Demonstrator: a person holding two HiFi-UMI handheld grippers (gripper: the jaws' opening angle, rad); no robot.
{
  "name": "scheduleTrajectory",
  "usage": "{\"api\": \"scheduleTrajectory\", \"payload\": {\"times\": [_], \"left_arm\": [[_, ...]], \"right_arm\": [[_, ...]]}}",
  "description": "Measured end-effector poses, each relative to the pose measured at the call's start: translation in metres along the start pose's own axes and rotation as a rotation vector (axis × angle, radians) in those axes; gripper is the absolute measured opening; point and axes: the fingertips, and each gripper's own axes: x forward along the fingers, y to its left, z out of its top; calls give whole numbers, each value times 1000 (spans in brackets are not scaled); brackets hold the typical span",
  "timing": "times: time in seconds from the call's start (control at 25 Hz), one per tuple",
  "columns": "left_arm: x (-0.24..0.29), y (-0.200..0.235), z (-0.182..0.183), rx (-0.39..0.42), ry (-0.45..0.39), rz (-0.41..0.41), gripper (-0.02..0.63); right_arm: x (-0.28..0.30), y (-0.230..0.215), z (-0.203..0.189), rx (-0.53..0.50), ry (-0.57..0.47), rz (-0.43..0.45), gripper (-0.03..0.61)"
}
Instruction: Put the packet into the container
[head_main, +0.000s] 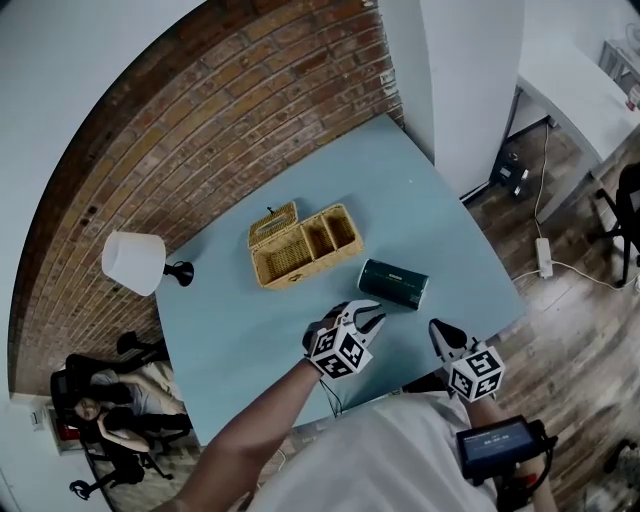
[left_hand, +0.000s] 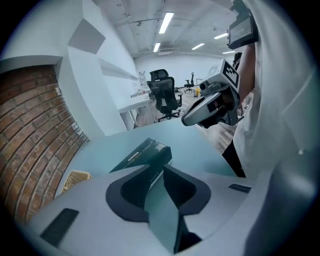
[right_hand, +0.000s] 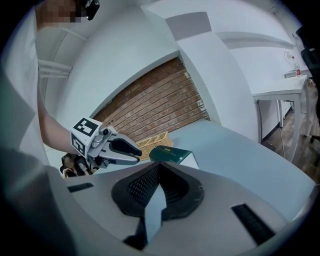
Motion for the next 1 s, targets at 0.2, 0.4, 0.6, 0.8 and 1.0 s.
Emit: {"api": "scheduleTrajectory", "payload": {"times": [0.2, 0.4, 0.6, 0.8, 1.0], "left_arm": [[18, 20, 5, 119, 64, -19, 135], [38, 29, 12, 279, 136, -91, 258], [57, 39, 10, 406, 228, -173, 307], [67, 38, 6, 477, 295, -297, 331], [69, 32, 0, 474, 368, -426, 357]], "right_arm": [[1, -6, -2, 14, 14, 8, 8], [-1, -17, -7, 46, 17, -11, 8], [-3, -31, -6, 63, 16, -27, 8], [-4, -41, -3, 80, 9, -39, 8], [-5, -47, -9, 107, 16, -51, 8]]}}
